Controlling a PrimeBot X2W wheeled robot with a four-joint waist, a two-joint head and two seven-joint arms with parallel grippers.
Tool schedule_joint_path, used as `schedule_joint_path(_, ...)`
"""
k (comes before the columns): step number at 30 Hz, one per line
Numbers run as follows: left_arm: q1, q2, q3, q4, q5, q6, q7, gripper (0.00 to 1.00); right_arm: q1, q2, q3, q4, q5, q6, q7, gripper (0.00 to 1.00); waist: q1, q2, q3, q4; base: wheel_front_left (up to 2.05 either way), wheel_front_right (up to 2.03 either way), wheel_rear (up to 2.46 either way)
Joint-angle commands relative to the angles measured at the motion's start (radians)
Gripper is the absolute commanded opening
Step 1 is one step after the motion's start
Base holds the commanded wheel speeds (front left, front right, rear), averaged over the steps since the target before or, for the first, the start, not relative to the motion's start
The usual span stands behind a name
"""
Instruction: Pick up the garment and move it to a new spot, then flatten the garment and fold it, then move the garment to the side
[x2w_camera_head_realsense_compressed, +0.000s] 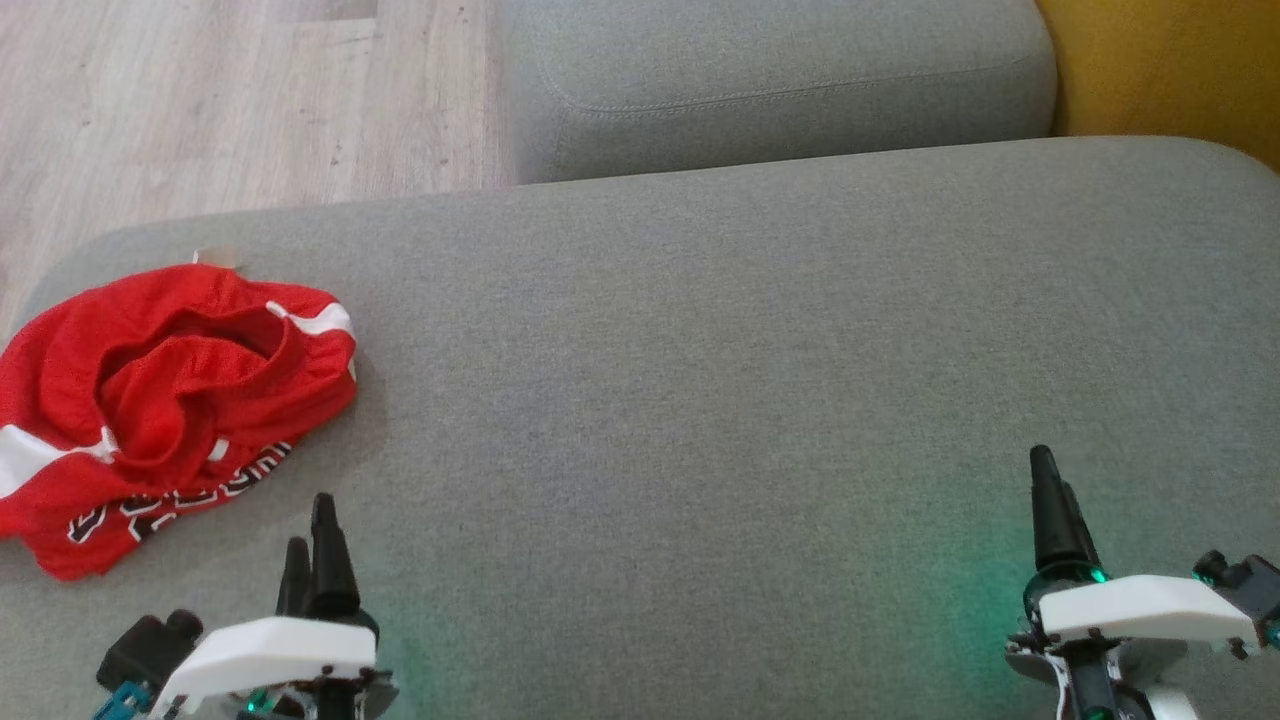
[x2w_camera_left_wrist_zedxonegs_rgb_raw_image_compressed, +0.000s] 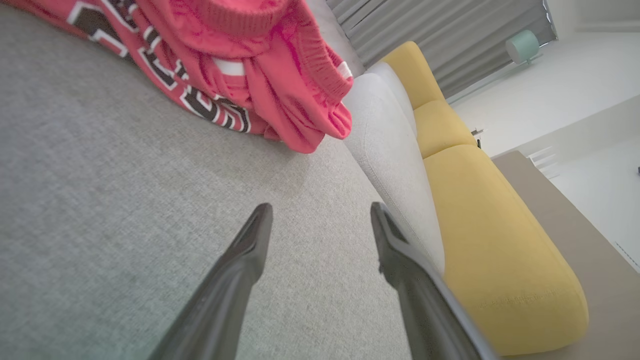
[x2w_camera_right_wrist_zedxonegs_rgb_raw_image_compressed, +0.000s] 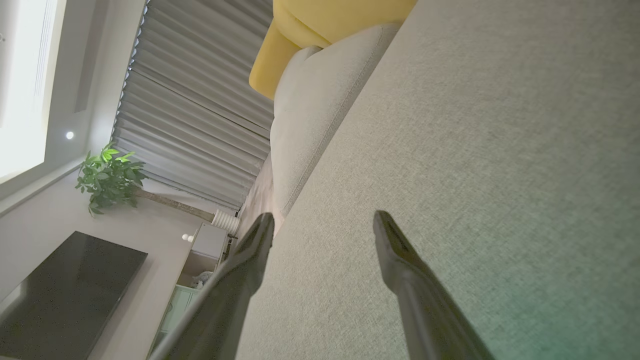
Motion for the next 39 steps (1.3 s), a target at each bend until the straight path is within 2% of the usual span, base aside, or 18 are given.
schedule_joint_path(1,-0.047,0.006,0.003,-0.040,0.029,0.004,-0.010,1.00,-0.055,-0.006,0.016,-0.043,-0.029,0.000,-0.012,1.00,0.0000,0.0000,0.000,0.000,0.00,0.00,0.00)
schedule_joint_path(26,-0.050,0.007,-0.059,-0.094,0.306,0.046,-0.084,1.00,-0.065,-0.008,0.086,-0.065,-0.345,0.000,-0.085,1.00,0.0000,0.0000,-0.006,0.001,0.00,0.00,0.00)
schedule_joint_path(39,-0.049,0.008,-0.094,-0.112,0.472,0.083,-0.123,1.00,-0.068,-0.009,0.130,-0.074,-0.508,-0.001,-0.124,1.00,0.0000,0.0000,-0.014,0.004,0.00,0.00,0.00)
